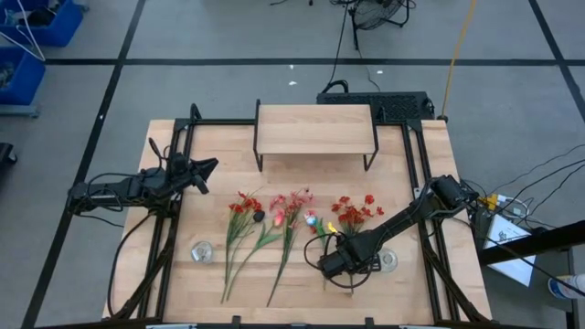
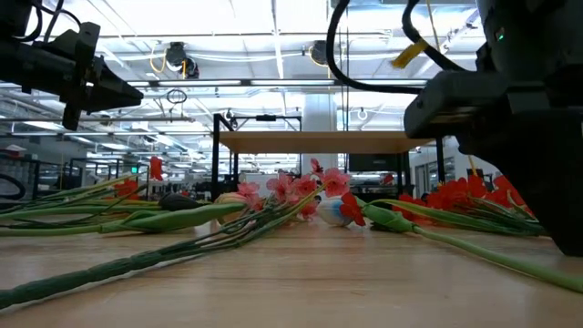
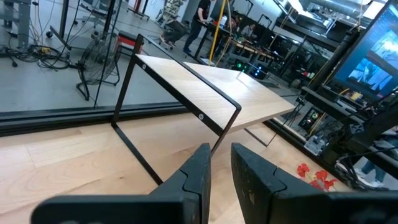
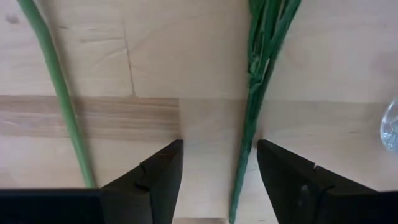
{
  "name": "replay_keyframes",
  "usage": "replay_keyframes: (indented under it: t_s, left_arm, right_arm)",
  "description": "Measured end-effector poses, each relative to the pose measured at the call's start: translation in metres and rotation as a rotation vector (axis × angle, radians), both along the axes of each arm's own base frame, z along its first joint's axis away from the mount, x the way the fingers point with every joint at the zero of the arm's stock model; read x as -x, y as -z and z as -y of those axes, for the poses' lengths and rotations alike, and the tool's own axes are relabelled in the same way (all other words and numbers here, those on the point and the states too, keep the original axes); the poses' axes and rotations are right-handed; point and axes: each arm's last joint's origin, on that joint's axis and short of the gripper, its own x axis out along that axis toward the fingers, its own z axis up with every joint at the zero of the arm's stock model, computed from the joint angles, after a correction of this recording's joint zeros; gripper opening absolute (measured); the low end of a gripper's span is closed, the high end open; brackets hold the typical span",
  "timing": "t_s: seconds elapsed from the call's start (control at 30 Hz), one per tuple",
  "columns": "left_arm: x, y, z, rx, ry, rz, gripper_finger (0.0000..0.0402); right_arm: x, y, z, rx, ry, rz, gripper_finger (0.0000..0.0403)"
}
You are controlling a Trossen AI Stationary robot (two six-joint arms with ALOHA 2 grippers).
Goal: Pick and place flowers into a vace then onto a shelf
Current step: Put the right orange flowers into the right transparent vase
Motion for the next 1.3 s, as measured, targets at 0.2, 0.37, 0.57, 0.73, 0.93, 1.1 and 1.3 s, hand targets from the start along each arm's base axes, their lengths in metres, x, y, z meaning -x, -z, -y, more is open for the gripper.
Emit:
replay_keyframes:
  t_s: [0.2,0.37,0.57,0.73,0.93,1.1,1.3]
  left_arm:
    - [0.000,-0.001,0.000,0.001,0.000,0.006,0.0067]
    - [0.000,-0.002,0.000,-0.035,-0.002,-0.008,0.0067]
    - [0.000,-0.009,-0.001,-0.056,-0.024,0.063,0.0067]
    - [0.001,-0.025,-0.001,-0.119,-0.029,0.185,0.0067]
    - [0.005,-0.039,-0.001,-0.138,-0.045,0.333,0.0067]
    - [0.006,-0.042,-0.001,-0.135,-0.058,0.366,0.0067]
    - [0.010,-0.050,-0.001,-0.143,-0.071,0.458,0.0067]
  right_arm:
    - [0.007,0.011,0.004,-0.002,0.011,-0.029,0.0126]
    - [0.005,0.011,0.003,-0.012,-0.030,0.010,0.0019]
    - [-0.007,0.001,-0.001,-0.008,-0.043,0.165,0.0004]
    - [-0.007,-0.011,0.001,0.042,0.001,0.253,0.0002]
    - [-0.005,-0.039,0.006,0.097,0.026,0.378,0.0001]
    - [-0.002,-0.048,0.011,0.131,0.030,0.397,0.0000]
    - [-0.007,-0.053,0.009,0.157,-0.058,0.495,0.0000]
